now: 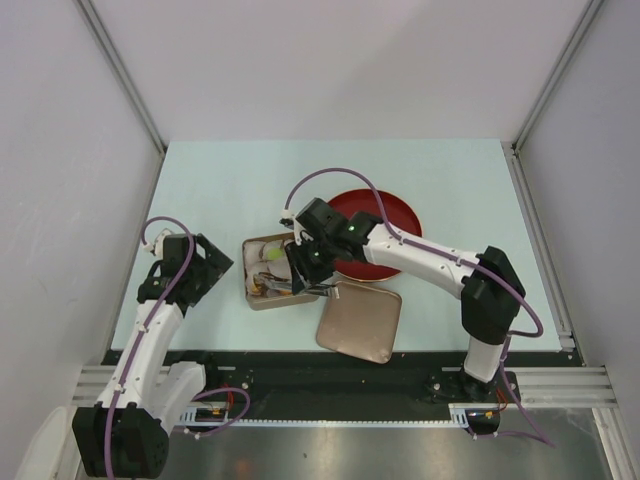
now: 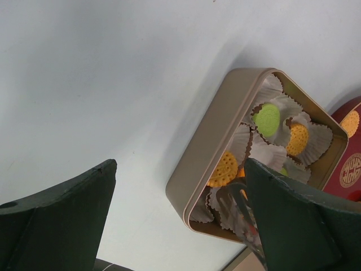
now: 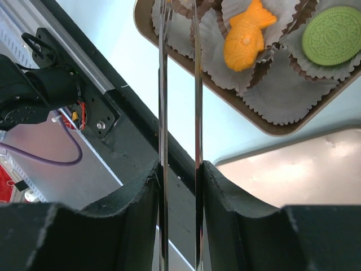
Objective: Pack the cookies
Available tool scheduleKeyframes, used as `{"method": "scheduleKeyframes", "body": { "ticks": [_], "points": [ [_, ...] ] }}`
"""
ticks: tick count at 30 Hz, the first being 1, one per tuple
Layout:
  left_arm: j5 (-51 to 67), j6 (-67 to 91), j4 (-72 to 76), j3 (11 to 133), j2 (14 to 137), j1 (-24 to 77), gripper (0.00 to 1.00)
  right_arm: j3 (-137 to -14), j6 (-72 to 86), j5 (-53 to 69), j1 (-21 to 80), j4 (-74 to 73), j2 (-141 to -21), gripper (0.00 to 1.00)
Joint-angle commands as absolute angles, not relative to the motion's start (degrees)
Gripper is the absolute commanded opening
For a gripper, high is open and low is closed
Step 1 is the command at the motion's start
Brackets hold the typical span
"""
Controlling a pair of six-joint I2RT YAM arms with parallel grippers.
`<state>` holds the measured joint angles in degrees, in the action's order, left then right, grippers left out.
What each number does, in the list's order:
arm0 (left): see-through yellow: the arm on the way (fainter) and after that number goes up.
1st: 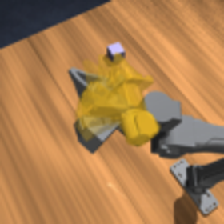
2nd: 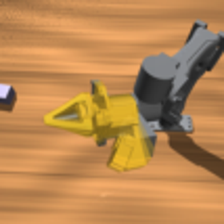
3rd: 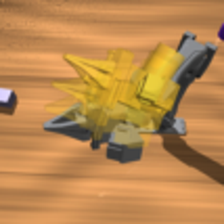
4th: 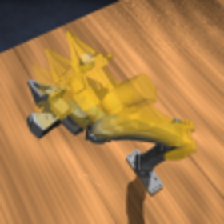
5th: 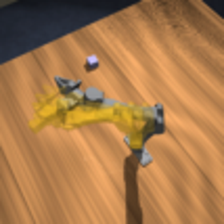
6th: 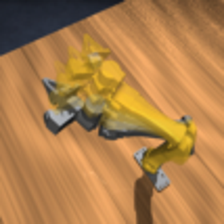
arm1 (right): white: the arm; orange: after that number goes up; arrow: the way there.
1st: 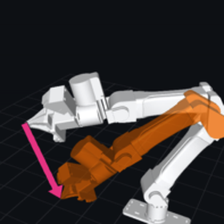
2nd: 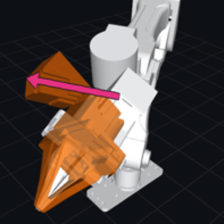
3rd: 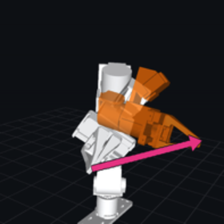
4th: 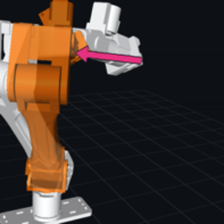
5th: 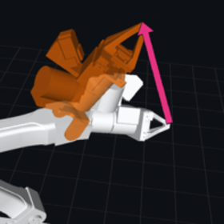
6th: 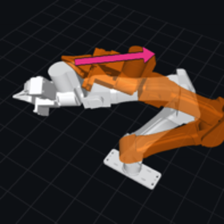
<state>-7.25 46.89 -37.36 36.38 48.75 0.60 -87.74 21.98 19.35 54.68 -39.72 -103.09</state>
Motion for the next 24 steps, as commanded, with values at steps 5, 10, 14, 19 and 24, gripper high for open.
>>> {"method": "scheduleKeyframes", "body": {
  "ticks": [5,10,14,19,24],
  "points": [
    [-7.12,45.79,-35.60,36.39,49.39,0.18,1.00,-91.67,21.44,21.18,53.35,-37.88,-105.99,0.38],
    [-7.21,45.62,-35.42,36.56,49.92,0.18,1.00,-92.54,21.45,21.88,52.30,-37.18,-107.31,0.38],
    [-7.21,45.70,-35.16,36.56,50.27,0.18,1.00,-93.95,21.27,22.50,51.42,-37.09,-108.37,0.38],
    [-7.29,45.70,-35.07,36.65,50.71,0.18,1.00,-96.59,21.01,22.76,50.80,-37.44,-109.51,0.38],
    [-7.38,45.79,-35.07,36.56,50.54,0.18,1.00,-98.44,21.27,22.59,50.71,-37.53,-109.25,0.38]
  ]
}}
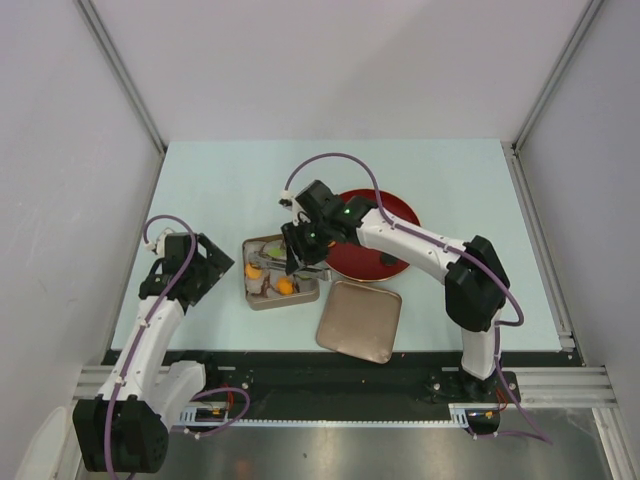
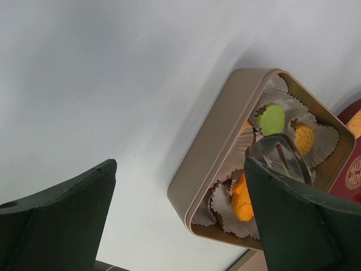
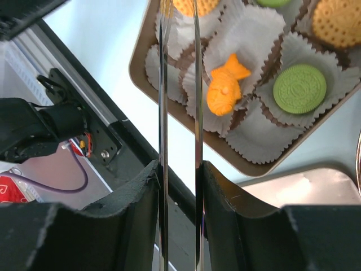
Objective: Pack the cookies
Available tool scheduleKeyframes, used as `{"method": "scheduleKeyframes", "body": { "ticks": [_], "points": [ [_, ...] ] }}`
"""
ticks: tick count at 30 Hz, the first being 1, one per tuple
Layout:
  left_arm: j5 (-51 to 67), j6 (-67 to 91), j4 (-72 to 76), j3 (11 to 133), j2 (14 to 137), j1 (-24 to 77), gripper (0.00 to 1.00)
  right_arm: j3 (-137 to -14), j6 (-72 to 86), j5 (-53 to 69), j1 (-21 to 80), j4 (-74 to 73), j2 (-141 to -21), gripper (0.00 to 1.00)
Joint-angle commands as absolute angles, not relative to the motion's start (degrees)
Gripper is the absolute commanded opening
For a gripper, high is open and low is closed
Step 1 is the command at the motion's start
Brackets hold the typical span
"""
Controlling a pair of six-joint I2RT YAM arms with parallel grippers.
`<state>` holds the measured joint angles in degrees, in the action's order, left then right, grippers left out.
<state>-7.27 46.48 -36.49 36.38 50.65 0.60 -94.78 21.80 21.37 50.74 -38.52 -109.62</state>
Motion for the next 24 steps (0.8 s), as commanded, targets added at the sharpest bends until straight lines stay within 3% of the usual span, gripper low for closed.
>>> {"method": "scheduleKeyframes", "body": {
  "ticks": [1,10,24],
  "points": [
    [-7.30,45.79,-34.98,36.48,50.45,0.18,1.00,-98.52,21.36,22.59,50.71,-37.70,-109.16,0.38],
    [-6.68,45.70,-35.33,37.26,50.36,0.18,1.00,-97.74,22.24,19.25,48.43,-38.14,-101.62,0.38],
    [-2.20,45.44,-33.75,36.91,51.33,0.18,1.00,-78.05,26.64,10.03,23.65,-31.99,-85.34,0.26]
  ]
}}
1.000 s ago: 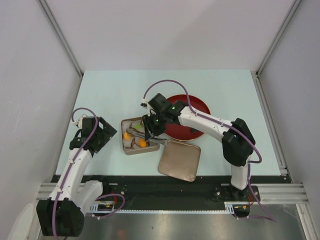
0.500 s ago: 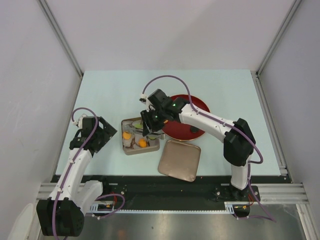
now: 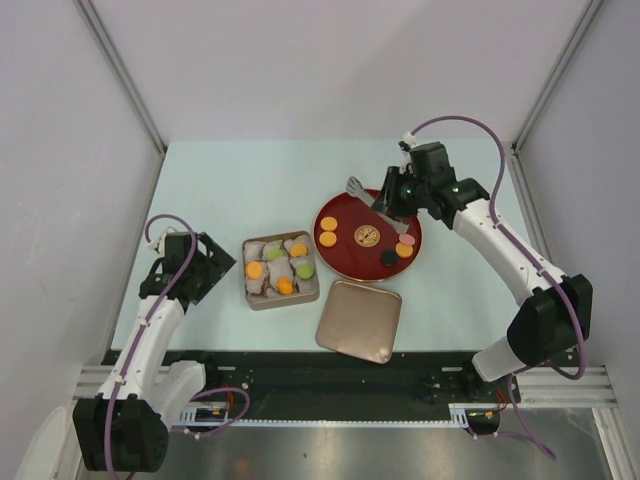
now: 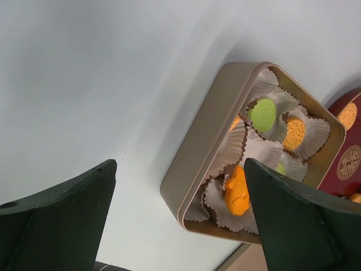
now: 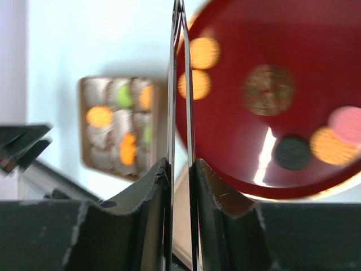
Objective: Pack the cookies
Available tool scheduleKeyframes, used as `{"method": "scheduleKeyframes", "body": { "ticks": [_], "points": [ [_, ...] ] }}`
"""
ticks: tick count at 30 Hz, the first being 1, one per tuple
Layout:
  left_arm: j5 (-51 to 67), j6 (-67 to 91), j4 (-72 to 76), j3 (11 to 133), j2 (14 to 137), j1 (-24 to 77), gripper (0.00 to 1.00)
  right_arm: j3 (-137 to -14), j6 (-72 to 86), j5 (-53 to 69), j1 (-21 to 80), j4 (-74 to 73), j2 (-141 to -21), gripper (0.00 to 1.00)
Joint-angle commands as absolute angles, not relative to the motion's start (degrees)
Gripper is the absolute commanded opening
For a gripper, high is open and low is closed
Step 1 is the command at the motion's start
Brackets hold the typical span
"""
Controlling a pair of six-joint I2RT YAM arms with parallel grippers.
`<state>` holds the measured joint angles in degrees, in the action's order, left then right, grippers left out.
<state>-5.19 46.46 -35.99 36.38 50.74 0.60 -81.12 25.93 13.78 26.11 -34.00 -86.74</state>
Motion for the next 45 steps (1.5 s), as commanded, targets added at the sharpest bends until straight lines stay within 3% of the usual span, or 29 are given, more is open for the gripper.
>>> {"method": "scheduleKeyframes", "body": {
  "ticks": [1,14,19,23,30,40,42,45],
  "points": [
    [-1.41,45.44,-33.66,36.83,51.50,0.18,1.00,-77.52,26.46,8.63,23.21,-31.99,-85.52,0.25],
    [1.14,45.35,-33.57,36.48,49.75,0.18,0.99,-76.55,27.68,2.64,19.87,-29.70,-96.06,0.16],
    [1.32,45.18,-33.75,36.12,49.22,0.18,0.99,-74.89,28.65,0.18,15.74,-28.22,-92.82,0.11],
    [2.28,45.44,-32.35,35.42,49.31,0.18,0.99,-71.81,28.83,0.09,10.38,-25.49,-87.91,0.00],
    [3.51,45.62,-31.55,34.89,49.48,0.18,0.99,-63.90,32.34,-1.67,1.06,-19.96,-86.48,0.00],
    [3.87,45.53,-31.55,34.54,48.96,0.18,0.99,-65.13,33.48,-4.83,-1.05,-24.43,-99.83,0.00],
    [3.87,45.53,-31.64,34.45,48.69,0.18,0.99,-65.48,33.49,-3.70,-1.14,-25.13,-101.51,0.05],
    [3.69,45.61,-31.55,34.28,48.25,0.18,0.99,-65.57,33.66,-2.29,-1.14,-25.84,-103.97,0.21]
  ]
}}
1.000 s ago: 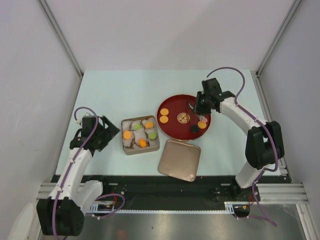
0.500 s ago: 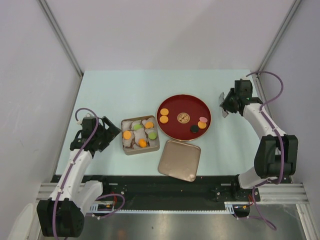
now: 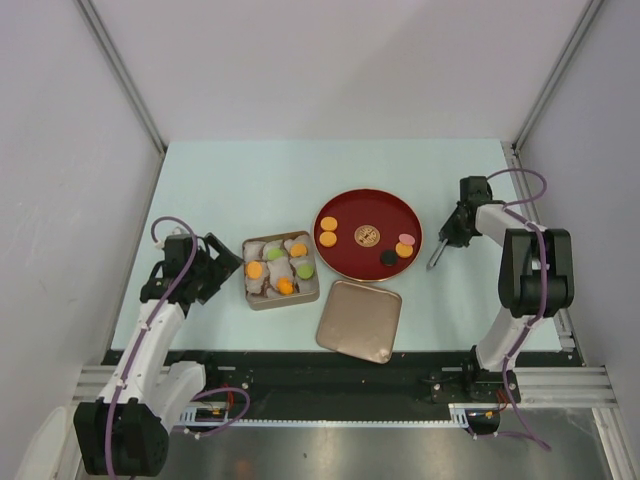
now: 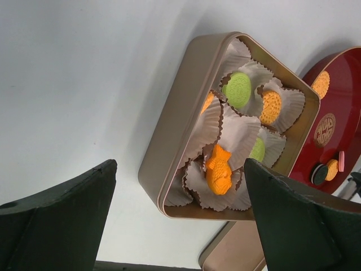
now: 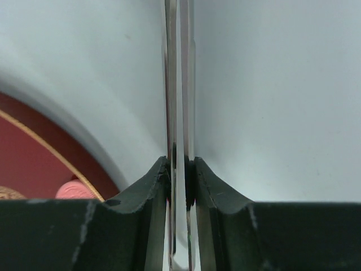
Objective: Pack the cookies
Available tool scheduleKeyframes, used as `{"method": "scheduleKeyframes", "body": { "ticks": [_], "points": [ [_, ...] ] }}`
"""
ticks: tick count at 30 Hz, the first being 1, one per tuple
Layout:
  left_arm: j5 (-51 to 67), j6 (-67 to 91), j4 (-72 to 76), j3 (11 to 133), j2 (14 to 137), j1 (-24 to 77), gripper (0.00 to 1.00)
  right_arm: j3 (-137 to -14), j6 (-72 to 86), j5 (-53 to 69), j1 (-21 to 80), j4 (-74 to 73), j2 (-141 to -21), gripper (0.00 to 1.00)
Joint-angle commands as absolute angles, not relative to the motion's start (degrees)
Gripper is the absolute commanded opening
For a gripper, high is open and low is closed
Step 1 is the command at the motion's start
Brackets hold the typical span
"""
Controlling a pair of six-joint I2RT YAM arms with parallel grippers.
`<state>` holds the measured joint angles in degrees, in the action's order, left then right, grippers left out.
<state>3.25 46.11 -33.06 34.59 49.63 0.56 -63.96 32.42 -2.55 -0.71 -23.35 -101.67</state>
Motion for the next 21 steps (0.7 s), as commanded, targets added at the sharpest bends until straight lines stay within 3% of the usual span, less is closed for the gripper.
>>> {"method": "scheduleKeyframes", "body": {
  "ticks": [1,4,12,13,21],
  "points": [
    [3.69,45.53,-31.64,34.19,48.16,0.18,0.99,-65.65,33.75,-2.20,-1.14,-26.19,-104.41,0.32],
    [4.30,45.00,-31.38,34.45,48.16,0.18,1.00,-64.69,34.10,-1.76,-1.14,-26.28,-104.50,0.48],
    [5.71,42.63,-31.29,35.86,48.16,0.18,1.00,-63.10,35.68,-3.07,2.19,-26.45,-94.16,0.70],
    [5.80,42.54,-31.29,36.03,48.08,0.18,1.00,-63.54,35.68,-3.25,3.59,-26.89,-92.83,0.78],
    [4.83,40.87,-32.34,37.09,47.64,0.18,1.00,-64.52,31.91,-9.40,17.03,-32.25,-80.87,0.80]
  ]
}}
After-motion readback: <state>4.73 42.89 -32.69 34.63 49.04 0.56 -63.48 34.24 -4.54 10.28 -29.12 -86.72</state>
